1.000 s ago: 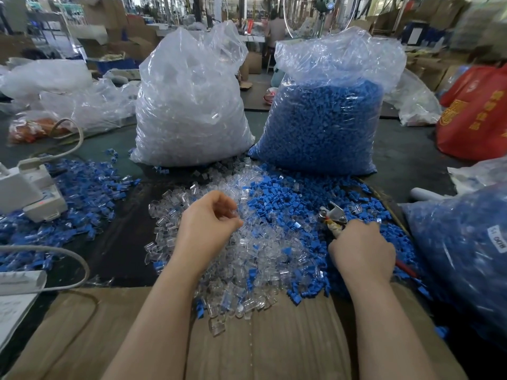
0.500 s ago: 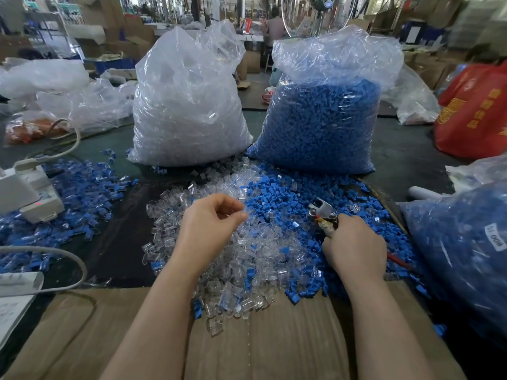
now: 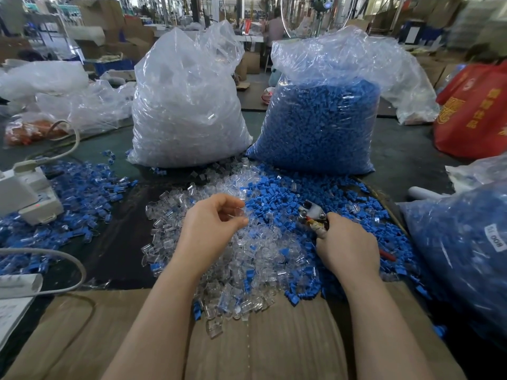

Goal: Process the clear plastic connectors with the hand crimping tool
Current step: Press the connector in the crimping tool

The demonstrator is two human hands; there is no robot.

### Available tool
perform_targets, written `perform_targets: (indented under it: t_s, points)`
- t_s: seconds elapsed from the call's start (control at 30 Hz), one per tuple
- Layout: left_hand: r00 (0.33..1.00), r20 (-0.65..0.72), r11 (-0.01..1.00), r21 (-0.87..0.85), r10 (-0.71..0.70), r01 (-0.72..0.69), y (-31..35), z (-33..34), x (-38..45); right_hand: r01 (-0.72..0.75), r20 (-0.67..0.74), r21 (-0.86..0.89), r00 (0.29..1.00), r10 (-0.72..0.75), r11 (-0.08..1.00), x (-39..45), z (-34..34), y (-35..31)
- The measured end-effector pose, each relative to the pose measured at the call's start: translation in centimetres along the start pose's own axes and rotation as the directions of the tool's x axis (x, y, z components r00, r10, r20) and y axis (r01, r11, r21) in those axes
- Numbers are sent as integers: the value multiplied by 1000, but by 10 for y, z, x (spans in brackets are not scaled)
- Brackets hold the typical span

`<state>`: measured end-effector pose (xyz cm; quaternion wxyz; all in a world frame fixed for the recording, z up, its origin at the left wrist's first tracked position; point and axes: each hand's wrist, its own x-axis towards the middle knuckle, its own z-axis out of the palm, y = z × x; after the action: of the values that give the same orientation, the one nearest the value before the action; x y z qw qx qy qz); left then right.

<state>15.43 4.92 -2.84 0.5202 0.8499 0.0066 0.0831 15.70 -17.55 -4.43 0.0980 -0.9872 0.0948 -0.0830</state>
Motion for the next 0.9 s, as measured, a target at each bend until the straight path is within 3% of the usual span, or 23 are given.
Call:
perform_targets:
  t_s: [0.37, 0.57, 0.77, 0.9]
  points:
    - [1000, -2, 1000, 12, 25, -25, 0, 0, 0, -34, -26, 23, 999, 35, 999, -3, 1, -6]
    - [999, -5, 998, -46, 31, -32, 4, 3, -2, -62, -170, 300, 978, 118, 952, 0, -3, -6]
    - [999, -21, 999, -43, 27, -28, 4, 3, -3, -76, -216, 239, 968, 130, 968, -1, -3, 0]
    - [999, -22, 999, -27, 25, -26, 3, 4, -3, -95, -150, 220, 980, 130, 971, 1, -5, 5]
